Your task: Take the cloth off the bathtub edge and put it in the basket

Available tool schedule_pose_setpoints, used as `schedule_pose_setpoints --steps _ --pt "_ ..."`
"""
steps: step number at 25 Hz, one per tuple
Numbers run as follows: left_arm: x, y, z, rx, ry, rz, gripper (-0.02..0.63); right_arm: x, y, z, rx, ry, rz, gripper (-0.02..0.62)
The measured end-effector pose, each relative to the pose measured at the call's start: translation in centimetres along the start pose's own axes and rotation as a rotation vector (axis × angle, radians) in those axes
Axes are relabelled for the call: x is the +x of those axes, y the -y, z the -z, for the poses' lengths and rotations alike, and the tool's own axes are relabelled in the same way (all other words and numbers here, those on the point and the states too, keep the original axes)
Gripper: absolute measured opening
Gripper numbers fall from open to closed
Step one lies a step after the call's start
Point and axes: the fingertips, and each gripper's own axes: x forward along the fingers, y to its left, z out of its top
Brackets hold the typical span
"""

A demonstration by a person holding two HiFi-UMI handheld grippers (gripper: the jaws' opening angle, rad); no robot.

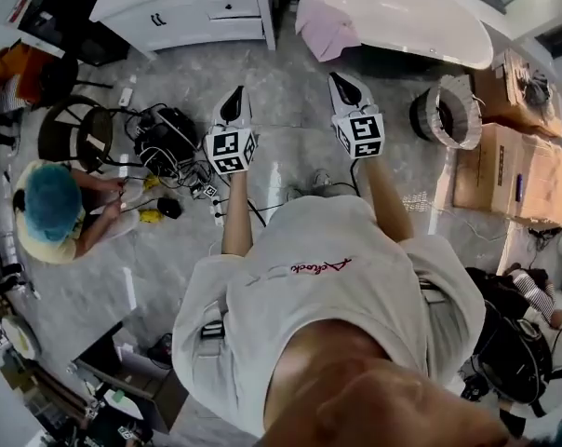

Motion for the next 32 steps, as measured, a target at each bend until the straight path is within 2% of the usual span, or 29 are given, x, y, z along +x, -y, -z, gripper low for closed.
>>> schedule_pose_setpoints --steps 5,13,22,32 --pt "3.6 5.7 -0.1 0.028 -0.005 0.147 0.0 -4.7 5.2 1.7 0.03 -0.018 0.153 0.006" --pt "7.4 11.8 -1.6 0.053 -0.007 0.241 0.0 -7.9 10.9 1.8 0.045 -0.017 0.24 0.006" --pt "9.7 15.3 -1.8 0.071 -0.008 0.246 0.0 -9.0 15.0 2.8 0.064 -0.003 0.255 0.006" --pt "12.3 16.6 -2.0 0.076 -0.017 0.23 0.0 -8.4 18.1 3.5 0.074 -0.009 0.244 0.006"
